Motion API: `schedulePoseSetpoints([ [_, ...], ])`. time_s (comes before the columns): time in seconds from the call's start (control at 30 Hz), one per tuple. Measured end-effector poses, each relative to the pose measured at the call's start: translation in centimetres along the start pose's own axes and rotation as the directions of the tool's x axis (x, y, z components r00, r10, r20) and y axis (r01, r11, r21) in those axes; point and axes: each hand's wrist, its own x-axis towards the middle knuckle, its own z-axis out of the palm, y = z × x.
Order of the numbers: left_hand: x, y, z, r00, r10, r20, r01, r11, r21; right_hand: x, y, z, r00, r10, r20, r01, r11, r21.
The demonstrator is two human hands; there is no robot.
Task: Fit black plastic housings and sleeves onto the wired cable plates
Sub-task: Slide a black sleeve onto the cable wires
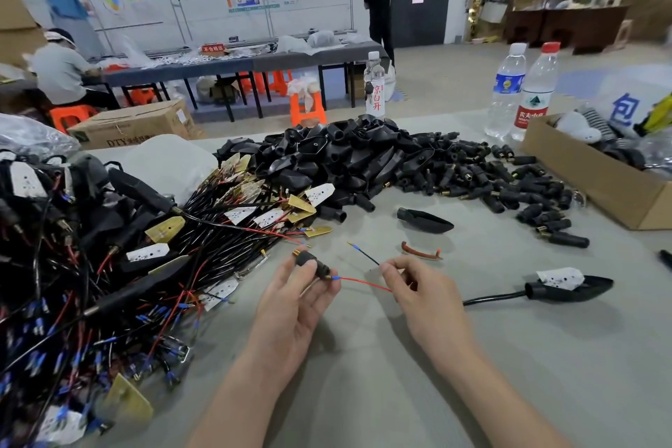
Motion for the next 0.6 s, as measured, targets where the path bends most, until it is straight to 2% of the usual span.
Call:
schedulePoseSetpoints([
  [0.37, -0.33, 0.07, 0.47, 1.000, -0.001, 0.012, 0.002, 0.998, -0.056, 0.02, -0.15, -0.26, 0.995, 0.045, -0.085, -0.045, 0.999, 0.010],
  [0.6, -0.28, 0.22, 0.20, 0.997, 0.009, 0.073, -0.005, 0.998, -0.055, 0.05, -0.31, -0.28, 0.993, 0.060, -0.103, -0.059, 0.998, 0.013],
])
